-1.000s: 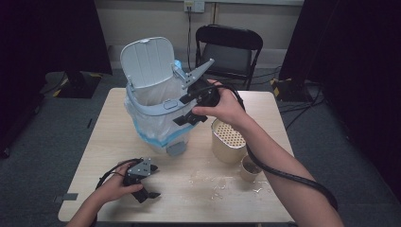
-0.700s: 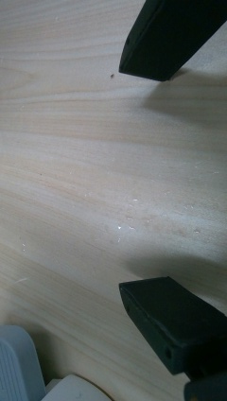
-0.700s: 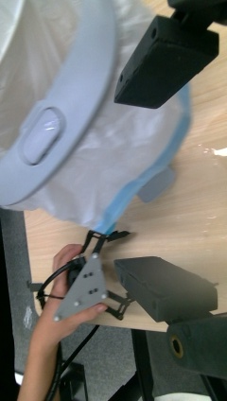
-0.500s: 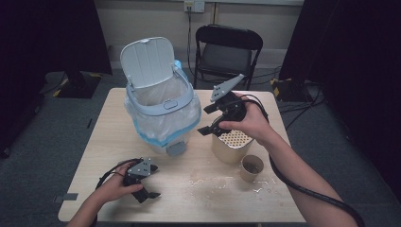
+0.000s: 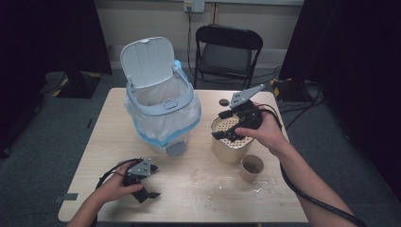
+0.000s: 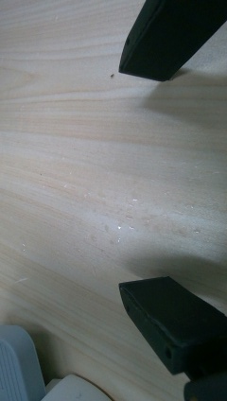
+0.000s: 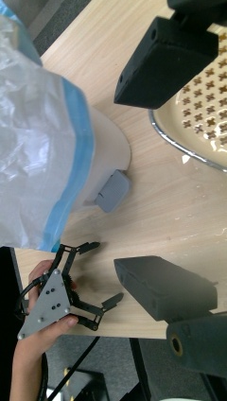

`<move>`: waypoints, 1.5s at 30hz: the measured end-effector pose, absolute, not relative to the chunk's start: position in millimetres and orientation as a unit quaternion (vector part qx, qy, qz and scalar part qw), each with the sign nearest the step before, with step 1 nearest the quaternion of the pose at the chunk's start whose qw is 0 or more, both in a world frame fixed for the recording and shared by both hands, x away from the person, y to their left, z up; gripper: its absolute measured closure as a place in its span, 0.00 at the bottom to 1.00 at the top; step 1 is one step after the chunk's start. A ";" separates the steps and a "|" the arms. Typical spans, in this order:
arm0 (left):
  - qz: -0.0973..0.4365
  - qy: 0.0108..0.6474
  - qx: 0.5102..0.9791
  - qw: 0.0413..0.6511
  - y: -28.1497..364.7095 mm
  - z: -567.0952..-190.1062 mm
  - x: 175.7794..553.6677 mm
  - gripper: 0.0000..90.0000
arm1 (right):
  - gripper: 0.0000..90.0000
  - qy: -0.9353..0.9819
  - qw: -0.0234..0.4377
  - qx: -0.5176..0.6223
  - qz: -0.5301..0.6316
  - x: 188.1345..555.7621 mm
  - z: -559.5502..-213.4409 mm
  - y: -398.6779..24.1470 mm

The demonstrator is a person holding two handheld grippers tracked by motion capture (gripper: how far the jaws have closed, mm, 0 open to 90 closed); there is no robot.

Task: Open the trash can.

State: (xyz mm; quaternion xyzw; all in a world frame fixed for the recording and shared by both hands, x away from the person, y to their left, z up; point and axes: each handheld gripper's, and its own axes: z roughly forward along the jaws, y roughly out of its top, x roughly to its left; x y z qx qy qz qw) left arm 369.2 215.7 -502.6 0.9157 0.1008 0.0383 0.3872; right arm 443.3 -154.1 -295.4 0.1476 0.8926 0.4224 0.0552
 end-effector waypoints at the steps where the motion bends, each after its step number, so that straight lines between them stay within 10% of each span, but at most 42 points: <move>1: 0.038 0.101 0.916 0.387 215.7 -502.6 369.2 0.00 | 0.20 0.892 0.055 0.149 0.423 442.5 -297.1 -156.8; 45: 0.037 0.102 0.915 0.387 215.5 -502.8 369.0 0.00 | 0.19 0.873 0.078 0.225 0.426 402.8 -370.0 -251.5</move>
